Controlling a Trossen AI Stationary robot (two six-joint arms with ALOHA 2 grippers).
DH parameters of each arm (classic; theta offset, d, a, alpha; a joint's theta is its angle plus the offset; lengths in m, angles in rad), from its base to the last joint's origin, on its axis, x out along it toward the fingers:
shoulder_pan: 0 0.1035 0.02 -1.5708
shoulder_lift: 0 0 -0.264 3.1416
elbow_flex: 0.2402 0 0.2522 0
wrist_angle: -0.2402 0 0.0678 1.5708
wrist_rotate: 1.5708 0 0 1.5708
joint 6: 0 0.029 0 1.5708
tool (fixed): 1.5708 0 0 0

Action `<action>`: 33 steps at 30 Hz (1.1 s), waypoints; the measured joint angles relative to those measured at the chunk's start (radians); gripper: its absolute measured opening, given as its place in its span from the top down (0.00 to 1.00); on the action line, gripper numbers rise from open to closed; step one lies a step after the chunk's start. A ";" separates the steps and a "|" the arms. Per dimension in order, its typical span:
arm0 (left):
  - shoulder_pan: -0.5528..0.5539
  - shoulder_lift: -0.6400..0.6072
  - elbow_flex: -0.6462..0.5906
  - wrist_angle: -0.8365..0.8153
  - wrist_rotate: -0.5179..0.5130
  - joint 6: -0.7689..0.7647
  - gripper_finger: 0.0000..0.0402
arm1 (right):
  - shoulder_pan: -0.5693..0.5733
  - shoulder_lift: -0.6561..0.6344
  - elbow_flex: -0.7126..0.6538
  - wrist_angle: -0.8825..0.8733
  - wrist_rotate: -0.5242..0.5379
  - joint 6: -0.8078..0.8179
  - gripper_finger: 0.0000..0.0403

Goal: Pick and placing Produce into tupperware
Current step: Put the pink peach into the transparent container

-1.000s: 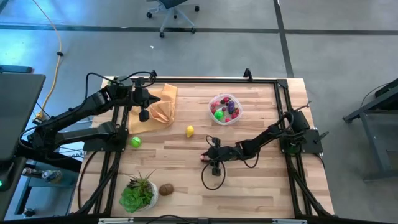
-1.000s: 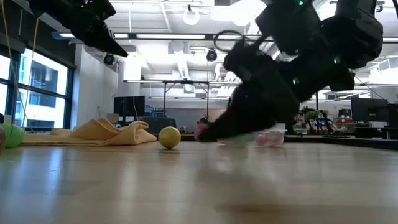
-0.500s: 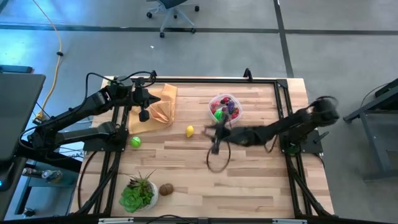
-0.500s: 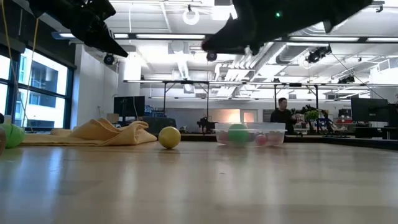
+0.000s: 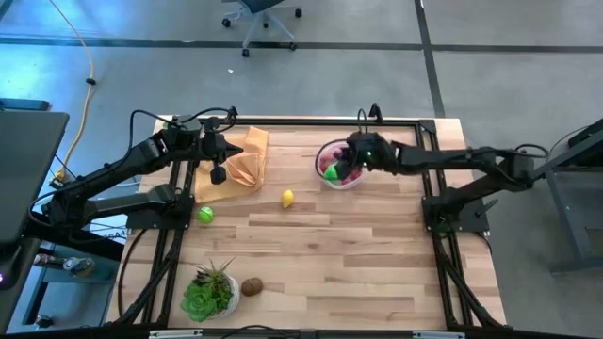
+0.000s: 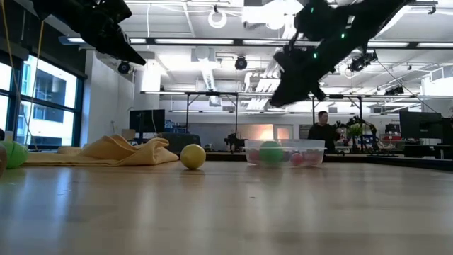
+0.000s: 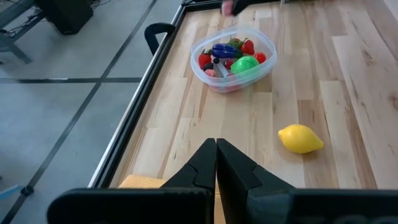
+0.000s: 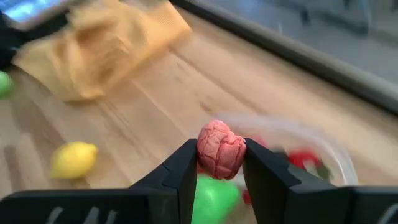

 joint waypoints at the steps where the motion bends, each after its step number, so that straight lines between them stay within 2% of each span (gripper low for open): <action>1: 0.000 0.000 0.000 0.000 0.000 0.000 0.99 | -0.021 0.013 0.000 -0.020 -0.025 0.021 0.73; 6: 0.000 0.000 0.000 0.000 0.000 0.000 0.99 | -0.087 0.084 0.000 -0.033 -0.105 0.061 0.73; 9: 0.000 0.000 0.000 0.000 0.000 0.000 0.99 | -0.104 0.137 0.024 -0.084 -0.114 0.079 0.73; 15: 0.000 0.000 0.000 0.000 0.000 0.000 0.99 | -0.109 0.274 0.202 -0.308 -0.099 0.039 0.73; 23: 0.000 0.000 0.000 0.000 0.000 0.000 0.99 | -0.116 0.456 0.424 -0.497 -0.090 -0.010 0.73; 28: 0.000 0.000 0.000 0.000 0.000 0.000 0.99 | -0.130 0.533 0.496 -0.567 -0.137 -0.010 0.73; 33: 0.000 0.000 0.000 0.000 0.000 0.000 0.99 | -0.145 0.549 0.507 -0.574 -0.167 -0.011 0.72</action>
